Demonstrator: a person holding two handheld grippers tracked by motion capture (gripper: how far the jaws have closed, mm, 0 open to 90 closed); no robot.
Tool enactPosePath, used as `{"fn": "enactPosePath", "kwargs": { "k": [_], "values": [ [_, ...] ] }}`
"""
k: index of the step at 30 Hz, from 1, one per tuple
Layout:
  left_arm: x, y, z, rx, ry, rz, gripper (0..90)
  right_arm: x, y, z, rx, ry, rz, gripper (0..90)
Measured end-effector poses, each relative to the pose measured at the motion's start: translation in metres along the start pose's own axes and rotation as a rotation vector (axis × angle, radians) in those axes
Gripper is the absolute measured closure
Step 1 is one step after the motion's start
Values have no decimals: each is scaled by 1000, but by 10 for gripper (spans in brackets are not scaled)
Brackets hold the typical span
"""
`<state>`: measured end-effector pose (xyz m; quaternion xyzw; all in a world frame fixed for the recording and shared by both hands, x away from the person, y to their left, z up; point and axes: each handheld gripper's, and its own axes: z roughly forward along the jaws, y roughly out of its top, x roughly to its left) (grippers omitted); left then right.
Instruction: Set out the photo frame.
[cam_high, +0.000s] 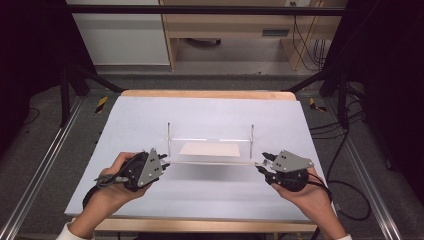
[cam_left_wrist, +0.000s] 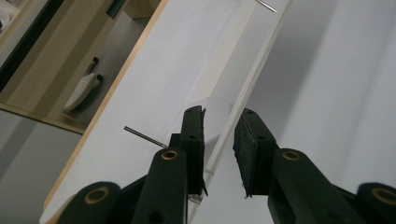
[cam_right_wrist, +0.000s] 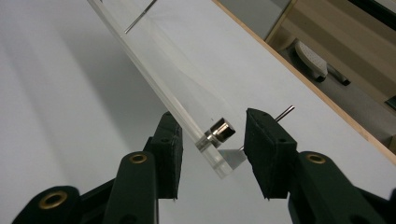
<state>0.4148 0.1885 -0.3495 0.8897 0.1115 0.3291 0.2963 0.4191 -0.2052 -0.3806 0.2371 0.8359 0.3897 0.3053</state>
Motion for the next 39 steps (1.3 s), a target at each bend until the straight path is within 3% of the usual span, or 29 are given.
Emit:
{"fn": "enactPosePath", "kwargs": {
  "k": [15, 39],
  "values": [
    [15, 7, 0, 5, -19, -23, 728, -11, 7, 3, -11, 0, 18, 624],
    [74, 30, 8, 4, -73, -48, 709, -50, 29, 15, -79, 12, 115, 608]
  ]
}}
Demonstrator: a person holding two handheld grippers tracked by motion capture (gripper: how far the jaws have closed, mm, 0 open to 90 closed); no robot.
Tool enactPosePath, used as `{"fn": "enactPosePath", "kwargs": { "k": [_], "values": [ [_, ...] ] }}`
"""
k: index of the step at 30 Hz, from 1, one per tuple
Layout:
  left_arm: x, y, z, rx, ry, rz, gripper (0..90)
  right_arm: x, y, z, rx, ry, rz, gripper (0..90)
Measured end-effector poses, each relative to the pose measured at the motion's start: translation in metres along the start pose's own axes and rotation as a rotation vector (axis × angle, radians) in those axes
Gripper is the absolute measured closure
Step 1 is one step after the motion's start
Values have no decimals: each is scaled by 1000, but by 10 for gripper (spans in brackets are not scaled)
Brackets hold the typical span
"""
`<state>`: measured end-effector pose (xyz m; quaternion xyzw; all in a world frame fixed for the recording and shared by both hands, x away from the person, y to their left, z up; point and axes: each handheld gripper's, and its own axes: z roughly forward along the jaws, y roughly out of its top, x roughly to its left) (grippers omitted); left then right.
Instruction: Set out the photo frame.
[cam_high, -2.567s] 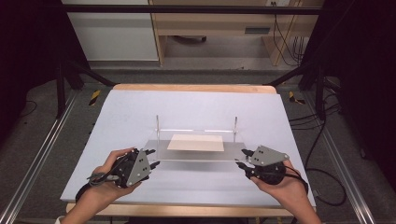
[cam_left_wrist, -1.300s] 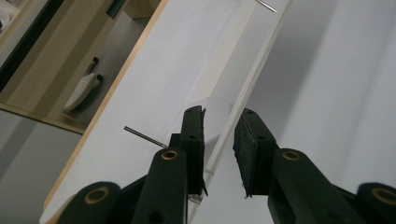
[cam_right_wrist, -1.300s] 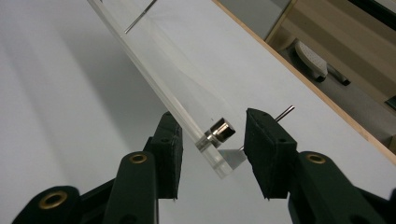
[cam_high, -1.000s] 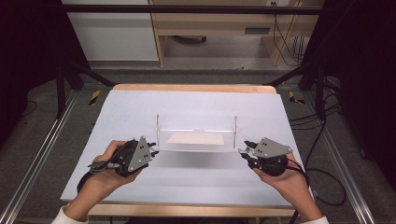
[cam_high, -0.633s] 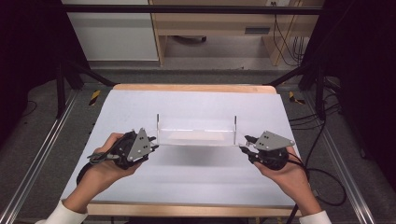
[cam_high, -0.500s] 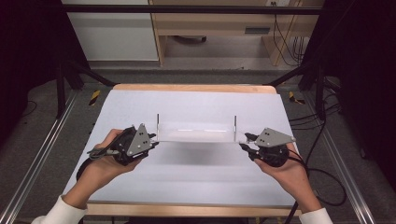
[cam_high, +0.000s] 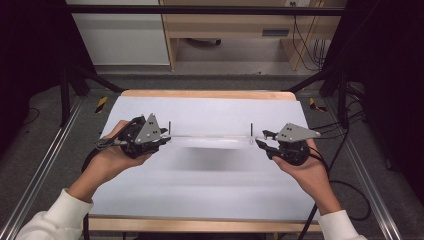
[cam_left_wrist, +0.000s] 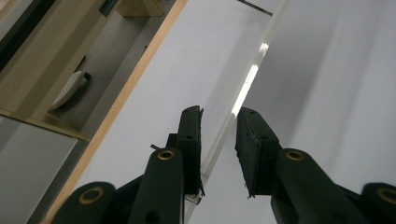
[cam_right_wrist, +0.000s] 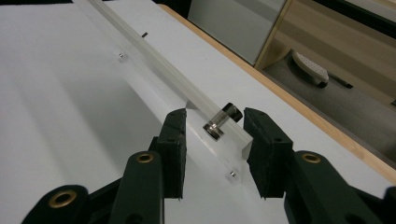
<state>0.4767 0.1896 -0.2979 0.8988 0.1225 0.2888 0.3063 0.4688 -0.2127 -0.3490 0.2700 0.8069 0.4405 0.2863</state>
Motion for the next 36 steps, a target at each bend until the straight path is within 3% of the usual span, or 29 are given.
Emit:
{"fn": "enactPosePath", "kwargs": {
  "k": [8, 16, 29, 36],
  "values": [
    [16, 7, 2, 19, -11, 13, 707, -6, -2, 11, -40, -39, -7, 592],
    [32, 12, 8, -2, -11, -19, 690, -13, -1, 19, -74, -72, -12, 601],
    [57, 18, 19, -24, -12, -47, 665, -30, 7, 31, -105, -71, 52, 595],
    [65, 18, 22, -39, -14, -49, 660, -35, 12, 34, -91, -74, 73, 592]
  ]
}}
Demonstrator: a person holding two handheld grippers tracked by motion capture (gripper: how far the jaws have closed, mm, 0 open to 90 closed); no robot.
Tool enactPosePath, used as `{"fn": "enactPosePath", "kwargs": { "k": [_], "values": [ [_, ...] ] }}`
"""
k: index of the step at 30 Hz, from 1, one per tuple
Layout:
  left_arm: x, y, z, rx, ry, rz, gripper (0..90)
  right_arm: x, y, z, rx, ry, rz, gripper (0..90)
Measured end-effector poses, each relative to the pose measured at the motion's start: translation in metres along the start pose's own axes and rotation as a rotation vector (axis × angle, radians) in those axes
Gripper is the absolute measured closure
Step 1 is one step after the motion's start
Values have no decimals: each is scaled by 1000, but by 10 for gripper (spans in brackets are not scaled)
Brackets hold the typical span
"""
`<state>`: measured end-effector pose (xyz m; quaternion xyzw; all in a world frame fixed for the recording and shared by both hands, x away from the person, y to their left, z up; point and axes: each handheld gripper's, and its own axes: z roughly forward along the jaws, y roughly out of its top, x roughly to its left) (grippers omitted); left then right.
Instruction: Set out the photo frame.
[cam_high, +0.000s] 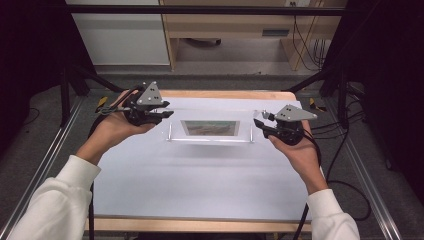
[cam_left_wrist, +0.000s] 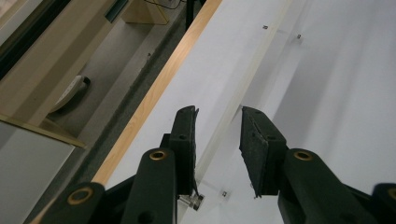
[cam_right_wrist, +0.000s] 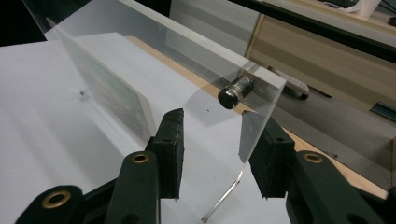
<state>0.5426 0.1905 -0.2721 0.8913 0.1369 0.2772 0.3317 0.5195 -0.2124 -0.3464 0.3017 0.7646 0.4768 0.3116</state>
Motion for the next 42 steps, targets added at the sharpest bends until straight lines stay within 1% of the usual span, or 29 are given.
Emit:
{"fn": "enactPosePath", "kwargs": {
  "k": [2, 4, 5, 6, 7, 8, 9, 10, 11, 12, 14, 16, 17, 18, 19, 20, 22, 23, 24, 28, 30, 32, 34, 36, 38, 39, 42],
  "values": [
    [1, 0, 0, 0, 2, 2, 657, -1, 1, 1, 3, -1, 5, 591],
    [1, 0, 0, -12, 6, 1, 652, -2, 1, 1, 5, 0, 6, 591],
    [1, -1, 0, -31, 17, -3, 640, -2, 2, 2, 7, 1, 9, 591],
    [2, -1, -2, -56, 32, -11, 590, -2, 2, 2, 8, 1, 10, 590],
    [3, -1, -5, -84, 45, -29, 523, -3, 3, 2, 11, 4, 10, 590],
    [3, -2, -10, -142, 61, -67, 471, -3, 3, 2, 12, 4, 10, 590],
    [4, -4, -14, -181, 70, -94, 423, -3, 3, 3, 15, 4, 12, 590],
    [4, -5, -17, -202, 82, -112, 390, -4, 4, 3, 16, 5, 15, 590],
    [3, -8, -22, -241, 97, -148, 353, -4, 4, 3, 16, 5, 16, 590],
    [3, -11, -25, -267, 104, -182, 324, -5, 4, 4, 18, 4, 21, 589],
    [0, -19, -31, -311, 113, -236, 296, -6, 5, 5, 19, 3, 24, 588],
    [-7, -29, -39, -331, 119, -271, 250, -7, 7, 7, 22, 0, 32, 586],
    [-11, -36, -42, -344, 125, -288, 243, -8, 7, 8, 25, -1, 36, 585],
    [-15, -44, -44, -345, 127, -313, 236, -9, 8, 9, 25, -4, 39, 584],
    [-18, -52, -46, -343, 138, -325, 217, -10, 8, 10, 26, -4, 42, 583],
    [-24, -61, -46, -326, 134, -342, 206, -11, 9, 11, 25, -4, 46, 583],
    [-30, -75, -43, -292, 143, -353, 194, -13, 10, 13, 26, -3, 57, 581],
    [-34, -83, -41, -283, 135, -366, 188, -14, 10, 14, 28, -4, 61, 581],
    [-39, -90, -38, -270, 115, -393, 179, -15, 11, 15, 30, -3, 68, 580],
    [-54, -118, -26, -242, 89, -442, 164, -19, 13, 20, 30, -8, 88, 577],
    [-60, -130, -21, -228, 84, -446, 163, -22, 14, 23, 27, -10, 100, 576],
    [-63, -142, -18, -221, 80, -469, 162, -23, 14, 25, 25, -11, 111, 576],
    [-64, -153, -12, -188, 89, -477, 162, -25, 15, 27, 26, -15, 122, 574],
    [-65, -161, -10, -161, 91, -482, 161, -27, 15, 29, 22, -16, 129, 574],
    [-66, -168, -9, -159, 106, -501, 161, -29, 15, 32, 22, -19, 139, 574],
    [-66, -172, -8, -150, 111, -506, 161, -30, 16, 33, 23, -19, 141, 574],
    [-68, -179, -4, -122, 112, -508, 151, -34, 16, 37, 21, -20, 154, 575]
  ]
}}
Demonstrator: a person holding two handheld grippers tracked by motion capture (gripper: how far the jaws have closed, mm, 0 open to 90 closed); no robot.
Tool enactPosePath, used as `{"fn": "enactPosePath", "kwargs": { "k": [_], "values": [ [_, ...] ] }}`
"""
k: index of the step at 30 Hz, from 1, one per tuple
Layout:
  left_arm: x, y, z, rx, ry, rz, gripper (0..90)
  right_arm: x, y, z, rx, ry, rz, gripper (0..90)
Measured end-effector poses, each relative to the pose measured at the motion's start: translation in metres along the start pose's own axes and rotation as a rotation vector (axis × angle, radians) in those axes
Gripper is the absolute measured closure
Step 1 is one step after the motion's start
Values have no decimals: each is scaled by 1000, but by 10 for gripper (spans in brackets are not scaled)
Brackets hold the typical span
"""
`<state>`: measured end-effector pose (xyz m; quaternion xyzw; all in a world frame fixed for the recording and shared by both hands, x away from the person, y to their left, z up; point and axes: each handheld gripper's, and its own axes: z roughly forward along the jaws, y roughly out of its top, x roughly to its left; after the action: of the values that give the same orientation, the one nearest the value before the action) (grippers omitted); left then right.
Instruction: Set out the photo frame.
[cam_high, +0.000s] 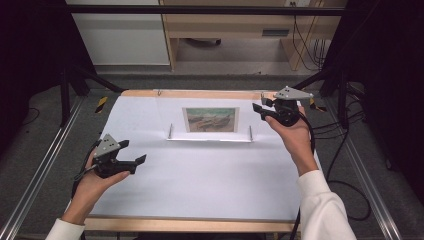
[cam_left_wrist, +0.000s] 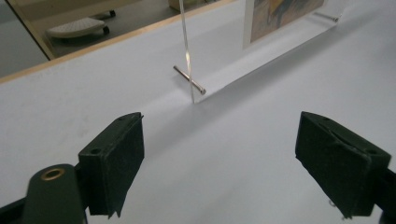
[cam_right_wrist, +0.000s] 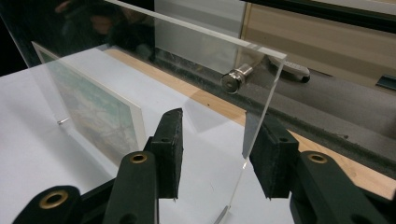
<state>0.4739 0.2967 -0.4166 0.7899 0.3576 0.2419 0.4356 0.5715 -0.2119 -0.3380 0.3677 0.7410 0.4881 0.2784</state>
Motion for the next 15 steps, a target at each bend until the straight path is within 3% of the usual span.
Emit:
{"fn": "enactPosePath", "kwargs": {
  "k": [8, 15],
  "values": [
    [-5, -11, 12, 45, -3, 1, 122, -7, 2, 9, -2, -1, 25, 574],
    [-7, -13, 14, 55, -9, 5, 102, -13, 3, 16, -9, 1, 48, 577]
  ]
}}
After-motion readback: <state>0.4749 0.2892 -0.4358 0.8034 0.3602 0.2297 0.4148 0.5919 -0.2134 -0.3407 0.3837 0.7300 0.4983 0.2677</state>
